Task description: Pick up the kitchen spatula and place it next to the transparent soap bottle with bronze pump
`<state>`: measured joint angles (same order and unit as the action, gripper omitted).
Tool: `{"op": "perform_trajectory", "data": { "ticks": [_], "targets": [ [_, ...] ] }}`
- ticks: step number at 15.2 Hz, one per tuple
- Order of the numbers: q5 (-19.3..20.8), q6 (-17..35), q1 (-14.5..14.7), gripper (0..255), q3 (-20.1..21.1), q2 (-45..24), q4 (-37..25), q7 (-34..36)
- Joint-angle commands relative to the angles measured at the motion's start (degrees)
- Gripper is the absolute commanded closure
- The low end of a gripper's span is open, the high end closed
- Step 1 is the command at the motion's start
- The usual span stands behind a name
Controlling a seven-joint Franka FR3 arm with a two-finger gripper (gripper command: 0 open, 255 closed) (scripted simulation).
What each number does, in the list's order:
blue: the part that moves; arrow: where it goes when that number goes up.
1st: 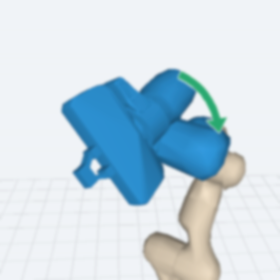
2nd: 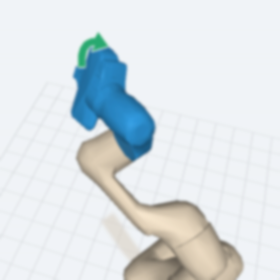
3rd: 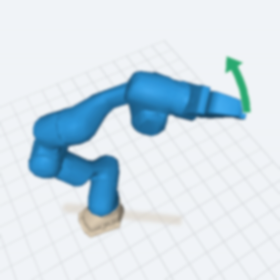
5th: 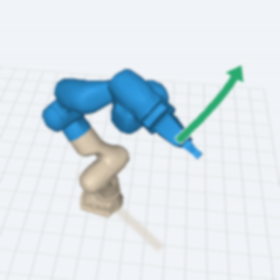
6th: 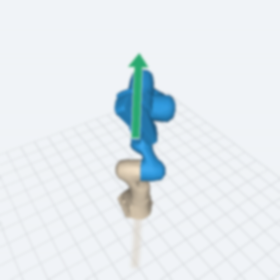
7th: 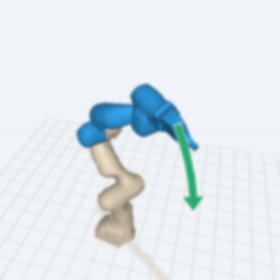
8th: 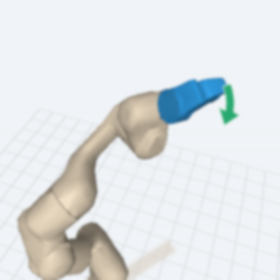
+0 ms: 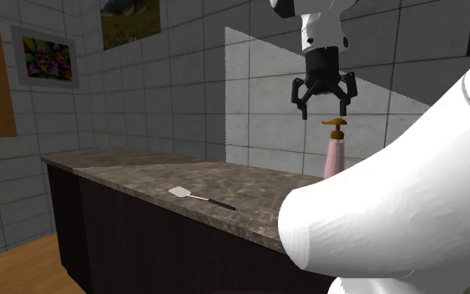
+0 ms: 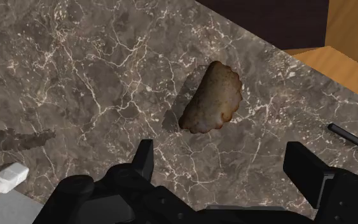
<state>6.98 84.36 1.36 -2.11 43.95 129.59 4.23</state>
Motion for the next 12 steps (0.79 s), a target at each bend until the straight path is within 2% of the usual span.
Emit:
{"op": "perform_trajectory", "data": {
  "ticks": [1,12],
  "targets": [
    [0.0,0.0,0.0,0,0.0,0.0,0.0,0.0],
    [-2.6,14.8,7.5,0,2.4,-15.8,-0.3,-7.9]
  ]
}}
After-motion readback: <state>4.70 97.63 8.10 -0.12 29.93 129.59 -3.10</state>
